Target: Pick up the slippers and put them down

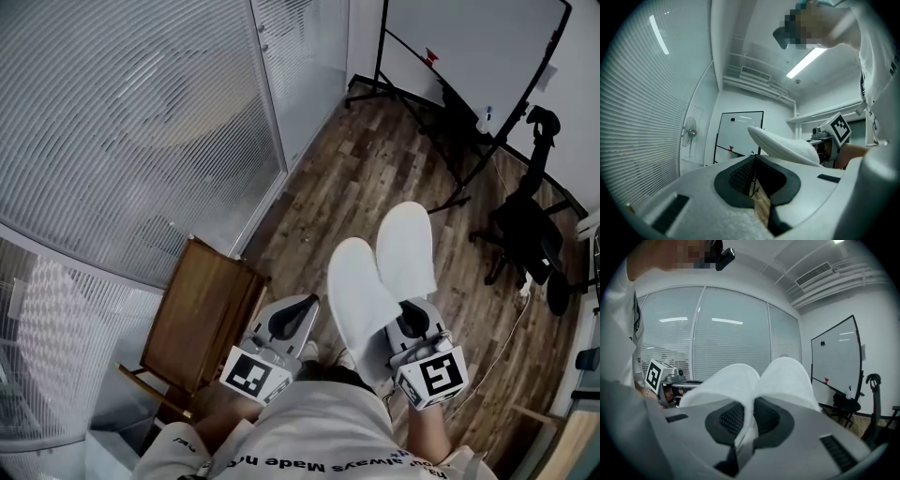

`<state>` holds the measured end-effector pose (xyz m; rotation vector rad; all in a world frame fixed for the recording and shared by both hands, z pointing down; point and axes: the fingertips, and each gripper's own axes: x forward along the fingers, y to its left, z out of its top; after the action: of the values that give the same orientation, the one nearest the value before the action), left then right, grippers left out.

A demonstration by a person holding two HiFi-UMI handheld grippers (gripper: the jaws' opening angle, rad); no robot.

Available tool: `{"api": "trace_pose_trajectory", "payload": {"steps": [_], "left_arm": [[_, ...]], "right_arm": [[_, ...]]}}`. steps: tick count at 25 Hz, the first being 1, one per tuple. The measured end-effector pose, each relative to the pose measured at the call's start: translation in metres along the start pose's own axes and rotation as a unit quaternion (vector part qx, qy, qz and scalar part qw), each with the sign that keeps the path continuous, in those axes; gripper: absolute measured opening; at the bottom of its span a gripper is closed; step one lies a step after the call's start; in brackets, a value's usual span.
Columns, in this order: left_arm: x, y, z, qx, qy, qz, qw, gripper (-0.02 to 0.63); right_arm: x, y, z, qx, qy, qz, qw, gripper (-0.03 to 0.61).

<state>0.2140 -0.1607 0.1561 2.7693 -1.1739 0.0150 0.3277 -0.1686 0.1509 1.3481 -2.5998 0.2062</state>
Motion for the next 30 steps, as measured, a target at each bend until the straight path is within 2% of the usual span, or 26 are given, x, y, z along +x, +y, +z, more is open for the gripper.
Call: {"api": "trace_pose_trajectory", "payload": {"steps": [15, 18, 22, 30], "left_arm": [[-0.006, 0.013, -0.086, -0.025, 0.057, 0.010, 0.9980, 0.012], [-0.011, 0.018, -0.112, -0.029, 0.065, 0.011, 0.9974, 0.012], [-0.010, 0.020, -0.151, -0.050, 0.105, 0.011, 0.9932, 0.012], [0.002, 0.033, -0.222, -0.042, 0.153, 0.008, 0.9873, 0.012]], "right_arm": [[0.021, 0.004, -0.098, 0.029, 0.070, 0.010, 0.997, 0.031], [0.028, 0.008, -0.128, 0.032, 0.089, 0.012, 0.995, 0.031], [0.038, 0.006, -0.164, 0.034, 0.110, 0.014, 0.993, 0.031], [0.069, -0.003, -0.236, 0.039, 0.138, 0.024, 0.989, 0.031]]}}
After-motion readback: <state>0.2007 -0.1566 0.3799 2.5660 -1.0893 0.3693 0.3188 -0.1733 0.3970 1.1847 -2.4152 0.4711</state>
